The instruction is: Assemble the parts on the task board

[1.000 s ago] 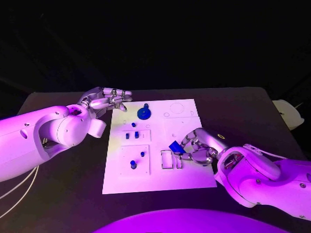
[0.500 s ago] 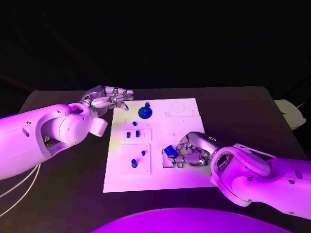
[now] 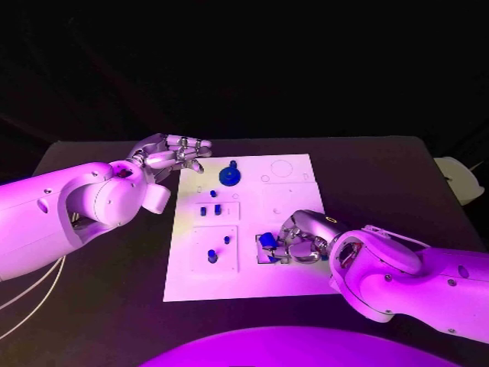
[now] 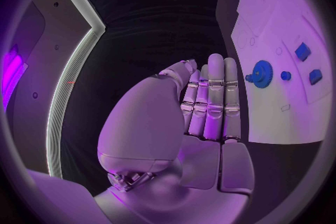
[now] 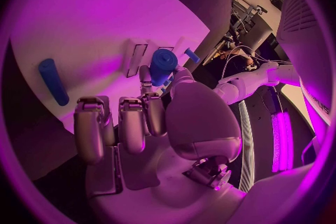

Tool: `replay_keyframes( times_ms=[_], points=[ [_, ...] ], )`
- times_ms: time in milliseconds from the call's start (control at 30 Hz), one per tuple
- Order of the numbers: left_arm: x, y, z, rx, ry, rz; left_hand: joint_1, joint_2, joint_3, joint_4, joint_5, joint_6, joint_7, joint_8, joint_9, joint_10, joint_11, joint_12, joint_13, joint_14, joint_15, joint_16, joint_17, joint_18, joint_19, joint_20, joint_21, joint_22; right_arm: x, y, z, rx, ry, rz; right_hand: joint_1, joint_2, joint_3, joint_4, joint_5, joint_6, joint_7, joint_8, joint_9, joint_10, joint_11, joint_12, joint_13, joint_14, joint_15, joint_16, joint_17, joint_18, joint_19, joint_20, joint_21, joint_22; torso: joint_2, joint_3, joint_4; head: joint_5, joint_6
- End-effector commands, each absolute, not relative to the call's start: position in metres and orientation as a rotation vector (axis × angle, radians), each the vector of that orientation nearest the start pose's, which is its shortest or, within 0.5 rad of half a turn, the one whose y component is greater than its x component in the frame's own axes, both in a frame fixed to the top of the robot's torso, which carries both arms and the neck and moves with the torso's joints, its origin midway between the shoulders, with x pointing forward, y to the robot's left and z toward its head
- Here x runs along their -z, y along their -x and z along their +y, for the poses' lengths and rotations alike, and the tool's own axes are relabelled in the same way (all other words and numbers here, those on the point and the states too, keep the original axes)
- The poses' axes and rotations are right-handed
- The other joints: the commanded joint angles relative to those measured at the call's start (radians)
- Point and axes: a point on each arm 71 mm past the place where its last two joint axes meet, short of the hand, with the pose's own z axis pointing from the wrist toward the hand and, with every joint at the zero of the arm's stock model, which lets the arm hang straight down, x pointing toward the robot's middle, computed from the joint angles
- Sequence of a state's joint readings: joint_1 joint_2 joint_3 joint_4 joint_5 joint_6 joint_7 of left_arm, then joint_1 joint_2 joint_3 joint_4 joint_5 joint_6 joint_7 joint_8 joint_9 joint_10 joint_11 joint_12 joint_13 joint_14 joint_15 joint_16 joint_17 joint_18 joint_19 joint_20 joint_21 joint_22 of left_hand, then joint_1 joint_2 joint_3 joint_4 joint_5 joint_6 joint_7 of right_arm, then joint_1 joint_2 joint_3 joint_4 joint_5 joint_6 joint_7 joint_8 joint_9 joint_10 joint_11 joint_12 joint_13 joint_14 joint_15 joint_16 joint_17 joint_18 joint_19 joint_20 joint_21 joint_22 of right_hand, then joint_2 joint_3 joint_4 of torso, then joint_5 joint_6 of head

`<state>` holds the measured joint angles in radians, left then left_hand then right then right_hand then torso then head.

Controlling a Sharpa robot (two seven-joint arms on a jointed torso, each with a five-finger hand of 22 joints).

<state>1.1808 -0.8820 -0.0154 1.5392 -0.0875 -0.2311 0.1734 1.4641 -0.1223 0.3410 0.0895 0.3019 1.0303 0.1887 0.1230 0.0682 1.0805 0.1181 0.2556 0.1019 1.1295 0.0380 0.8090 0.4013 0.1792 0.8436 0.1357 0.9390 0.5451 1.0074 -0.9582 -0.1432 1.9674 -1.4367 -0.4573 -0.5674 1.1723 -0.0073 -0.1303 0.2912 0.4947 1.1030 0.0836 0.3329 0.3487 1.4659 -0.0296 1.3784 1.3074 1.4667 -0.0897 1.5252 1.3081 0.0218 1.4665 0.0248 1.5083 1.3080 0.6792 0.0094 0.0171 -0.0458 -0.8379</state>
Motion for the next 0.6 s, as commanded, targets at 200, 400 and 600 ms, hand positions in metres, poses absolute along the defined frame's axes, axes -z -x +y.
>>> replay_keyframes(
  times_ms=[200,400,600],
  points=[
    [0.1894,-0.4819,0.2161,1.475,1.13,1.662,-0.007,0.003,0.0,0.003,-0.002,-0.004,0.0,0.005,-0.001,-0.009,0.001,0.004,0.002,0.003,0.005,-0.003,-0.001,0.004,0.004,0.005,-0.004,-0.001,0.2579,-0.3422,-0.1561,-0.608,-0.138,1.998,-0.075,0.01,-0.052,0.0,-0.137,0.054,-0.052,0.003,0.014,0.024,-0.008,0.001,0.114,0.085,-0.005,0.001,0.168,-0.007,0.077,-0.006,-0.005,0.243,0.001,-0.0004,0.0002,0.001,-0.002],
    [0.1895,-0.4817,0.2164,1.475,1.13,1.664,-0.007,0.003,0.0,0.002,-0.002,-0.005,0.0,0.005,-0.001,-0.009,0.001,0.004,0.002,0.003,0.005,-0.003,-0.001,0.004,0.004,0.005,-0.004,-0.001,0.2577,-0.344,-0.1573,-0.602,-0.145,1.98,-0.128,0.002,-0.092,0.001,-0.287,0.046,-0.049,0.004,0.027,0.018,-0.005,-0.014,0.107,0.083,-0.003,-0.003,0.16,-0.005,0.072,-0.004,-0.016,0.24,0.0,-0.0004,0.0003,0.003,-0.003],
    [0.1895,-0.4814,0.2167,1.476,1.13,1.668,-0.004,0.005,0.002,0.001,0.0,-0.006,0.0,0.005,-0.001,-0.012,0.001,0.005,0.002,0.003,0.005,-0.003,-0.002,0.005,0.005,0.005,-0.005,-0.002,0.2558,-0.3445,-0.158,-0.603,-0.148,1.953,-0.151,-0.023,-0.091,0.004,-0.334,0.039,-0.047,0.004,0.033,0.014,-0.003,-0.025,0.102,0.082,-0.001,-0.006,0.155,-0.003,0.069,-0.002,-0.023,0.238,0.0,0.0001,0.0,0.002,-0.003]
  ],
)
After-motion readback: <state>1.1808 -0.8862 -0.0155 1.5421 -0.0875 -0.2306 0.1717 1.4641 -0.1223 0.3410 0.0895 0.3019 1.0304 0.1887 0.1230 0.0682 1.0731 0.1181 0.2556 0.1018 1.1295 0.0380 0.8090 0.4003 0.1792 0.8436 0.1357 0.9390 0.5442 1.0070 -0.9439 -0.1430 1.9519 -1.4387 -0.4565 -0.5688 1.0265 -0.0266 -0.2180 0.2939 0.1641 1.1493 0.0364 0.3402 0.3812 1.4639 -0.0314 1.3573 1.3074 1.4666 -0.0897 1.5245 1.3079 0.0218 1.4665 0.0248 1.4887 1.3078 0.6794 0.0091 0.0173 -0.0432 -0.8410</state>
